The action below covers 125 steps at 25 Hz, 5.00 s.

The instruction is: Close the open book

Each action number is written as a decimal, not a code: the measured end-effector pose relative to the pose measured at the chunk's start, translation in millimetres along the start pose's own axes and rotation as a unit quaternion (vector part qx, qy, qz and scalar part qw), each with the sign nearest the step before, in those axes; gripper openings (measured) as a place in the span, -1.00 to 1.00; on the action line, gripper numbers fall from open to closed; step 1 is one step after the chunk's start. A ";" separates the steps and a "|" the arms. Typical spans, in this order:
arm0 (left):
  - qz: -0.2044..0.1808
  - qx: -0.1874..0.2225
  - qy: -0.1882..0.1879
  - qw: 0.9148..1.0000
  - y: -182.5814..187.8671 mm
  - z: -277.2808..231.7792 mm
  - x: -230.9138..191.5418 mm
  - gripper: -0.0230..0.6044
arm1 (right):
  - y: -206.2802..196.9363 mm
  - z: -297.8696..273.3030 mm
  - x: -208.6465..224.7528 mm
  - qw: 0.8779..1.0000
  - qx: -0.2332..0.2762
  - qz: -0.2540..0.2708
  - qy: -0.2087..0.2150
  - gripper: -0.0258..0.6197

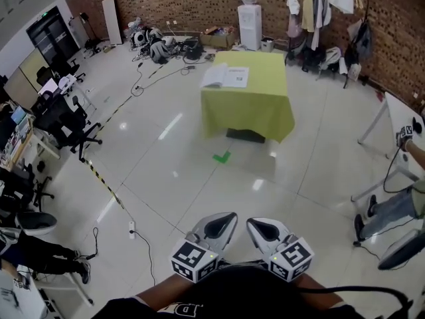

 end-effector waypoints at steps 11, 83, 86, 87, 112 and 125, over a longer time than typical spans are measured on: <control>0.017 0.017 -0.013 1.000 29.9 21.9 -108.3 -0.90 | 14.6 -106.6 -13.0 0.999 -0.029 0.020 -0.009 -0.90; -0.011 0.005 -0.021 1.000 138.8 -240.9 -190.7 -0.90 | 95.5 -175.0 270.7 1.000 0.009 0.000 -0.023 -0.90; -0.020 -0.009 -0.019 1.000 139.9 -255.8 -186.0 -0.90 | 94.8 -168.6 287.3 0.999 0.020 -0.015 -0.025 -0.90; -0.023 -0.013 -0.018 0.999 140.9 -260.0 -184.9 -0.90 | 94.6 -166.6 292.5 0.999 0.023 -0.020 -0.026 -0.90; -0.015 -0.041 -0.058 0.997 159.2 -296.8 -260.3 -0.90 | 101.0 -239.9 334.0 0.996 0.012 -0.049 -0.073 -0.90; 0.015 -0.009 -0.062 0.998 200.0 -259.4 -399.3 -0.90 | 128.3 -381.6 307.9 0.998 -0.021 -0.005 -0.060 -0.90</control>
Point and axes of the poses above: the fingertips, and each gripper's own axes: z backward along the fingers, x to its right, y out of its top, the point moved 3 cm from there along z, backward along the fingers, and after that the axes turned 5 degrees about z, right-handed, at the moved point
